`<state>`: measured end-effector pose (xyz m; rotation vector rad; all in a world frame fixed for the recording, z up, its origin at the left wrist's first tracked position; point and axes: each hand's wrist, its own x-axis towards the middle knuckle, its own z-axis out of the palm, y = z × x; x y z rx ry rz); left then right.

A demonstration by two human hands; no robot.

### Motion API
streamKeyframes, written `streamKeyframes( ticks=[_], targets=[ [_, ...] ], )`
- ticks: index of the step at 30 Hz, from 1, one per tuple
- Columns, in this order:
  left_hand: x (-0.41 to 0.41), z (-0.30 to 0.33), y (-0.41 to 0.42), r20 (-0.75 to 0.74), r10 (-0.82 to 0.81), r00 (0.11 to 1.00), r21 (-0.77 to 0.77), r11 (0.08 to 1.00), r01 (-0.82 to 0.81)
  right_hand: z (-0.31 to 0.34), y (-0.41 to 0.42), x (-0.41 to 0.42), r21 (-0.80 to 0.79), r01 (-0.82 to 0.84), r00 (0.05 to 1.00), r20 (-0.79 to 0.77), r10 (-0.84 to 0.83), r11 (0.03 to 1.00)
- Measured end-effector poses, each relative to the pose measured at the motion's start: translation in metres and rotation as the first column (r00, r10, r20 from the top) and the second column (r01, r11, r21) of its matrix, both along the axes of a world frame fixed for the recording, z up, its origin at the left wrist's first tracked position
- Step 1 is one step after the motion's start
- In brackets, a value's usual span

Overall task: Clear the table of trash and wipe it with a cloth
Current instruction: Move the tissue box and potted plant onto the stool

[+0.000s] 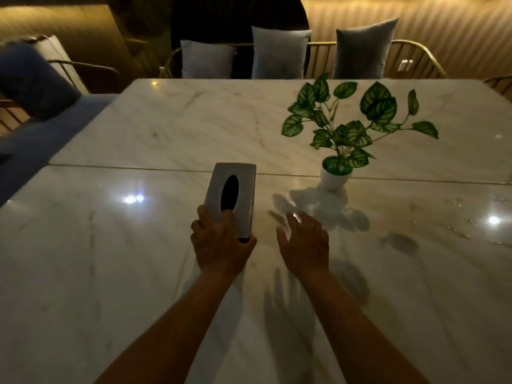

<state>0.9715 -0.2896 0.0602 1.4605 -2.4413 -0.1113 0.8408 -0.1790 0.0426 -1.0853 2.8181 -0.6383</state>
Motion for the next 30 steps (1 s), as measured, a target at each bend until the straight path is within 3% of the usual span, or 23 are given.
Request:
streamKeyframes(
  ticks=[8,19,23,30],
  targets=[
    [0.168,0.040,-0.029,-0.063,0.157,0.986,-0.031,0.987,-0.159,0.043,-0.058,0.154,-0.153,-0.176,0.983,-0.082,0.165,0.972],
    [0.426,0.063,-0.100,-0.102,0.383,0.918,-0.111,0.913,-0.393,0.072,-0.176,0.385,-0.108,-0.405,0.914,-0.065,0.400,0.908],
    [0.505,0.064,-0.108,-0.109,0.507,0.855,-0.105,0.850,-0.517,0.085,-0.210,0.461,-0.123,-0.532,0.847,-0.095,0.523,0.838],
    [0.612,0.074,-0.100,-0.129,0.743,0.656,-0.105,0.648,-0.754,0.094,-0.259,0.570,-0.090,-0.752,0.659,-0.082,0.748,0.653]
  ],
)
